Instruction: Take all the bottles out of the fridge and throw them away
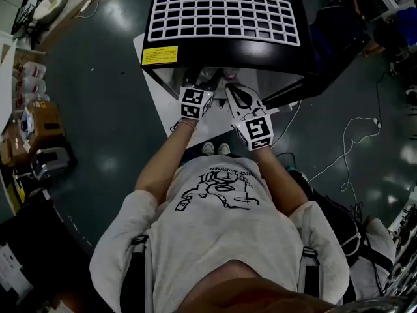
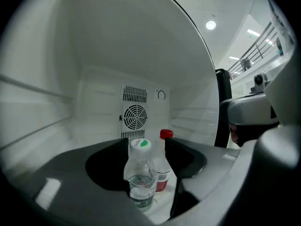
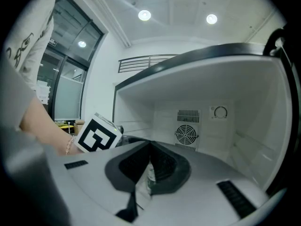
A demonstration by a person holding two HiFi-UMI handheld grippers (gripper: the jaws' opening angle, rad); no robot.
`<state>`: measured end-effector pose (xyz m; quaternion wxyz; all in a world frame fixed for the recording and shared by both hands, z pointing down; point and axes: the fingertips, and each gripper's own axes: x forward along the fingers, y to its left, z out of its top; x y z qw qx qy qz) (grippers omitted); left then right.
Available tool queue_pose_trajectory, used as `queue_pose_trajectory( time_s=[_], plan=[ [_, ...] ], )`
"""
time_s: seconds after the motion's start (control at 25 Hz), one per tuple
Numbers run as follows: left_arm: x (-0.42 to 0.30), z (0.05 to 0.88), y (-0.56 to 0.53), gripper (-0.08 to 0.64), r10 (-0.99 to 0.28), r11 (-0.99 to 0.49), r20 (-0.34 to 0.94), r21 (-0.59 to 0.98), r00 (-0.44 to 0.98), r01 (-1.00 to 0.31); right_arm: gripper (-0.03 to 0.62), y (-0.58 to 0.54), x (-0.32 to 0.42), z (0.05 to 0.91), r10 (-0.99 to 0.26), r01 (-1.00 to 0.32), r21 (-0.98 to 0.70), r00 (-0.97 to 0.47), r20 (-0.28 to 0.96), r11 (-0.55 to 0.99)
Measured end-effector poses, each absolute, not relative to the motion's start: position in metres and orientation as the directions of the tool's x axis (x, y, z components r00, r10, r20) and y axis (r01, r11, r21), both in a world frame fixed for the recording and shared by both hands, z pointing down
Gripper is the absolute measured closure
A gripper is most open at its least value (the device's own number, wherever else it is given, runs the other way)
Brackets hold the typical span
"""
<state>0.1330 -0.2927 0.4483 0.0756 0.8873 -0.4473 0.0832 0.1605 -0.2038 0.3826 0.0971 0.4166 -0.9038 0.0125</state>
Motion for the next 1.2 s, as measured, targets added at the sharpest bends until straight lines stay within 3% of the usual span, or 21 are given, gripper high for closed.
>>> queue_pose_trajectory(
  time_s=[0.52, 0.64, 1.2],
  plan=[
    [0.137, 0.469, -0.312, 0.336, -0.792, -0.572, 0.229, 0.051, 0.567, -0.819, 0.583, -0.207, 0.166, 0.383, -0.754, -0.76, 0.055, -0.63, 0.183, 0.648],
    [0.134, 0.467, -0.315, 0.378, -0.805, -0.558, 0.223, 0.034, 0.55, -0.829, 0.583, -0.208, 0.168, 0.383, -0.757, -0.762, 0.054, -0.627, 0.184, 0.645],
    [0.133, 0.465, -0.304, 0.396, -0.797, -0.575, 0.215, 0.019, 0.565, -0.818, 0.583, -0.213, 0.176, 0.383, -0.768, -0.775, 0.045, -0.615, 0.179, 0.631]
  ],
)
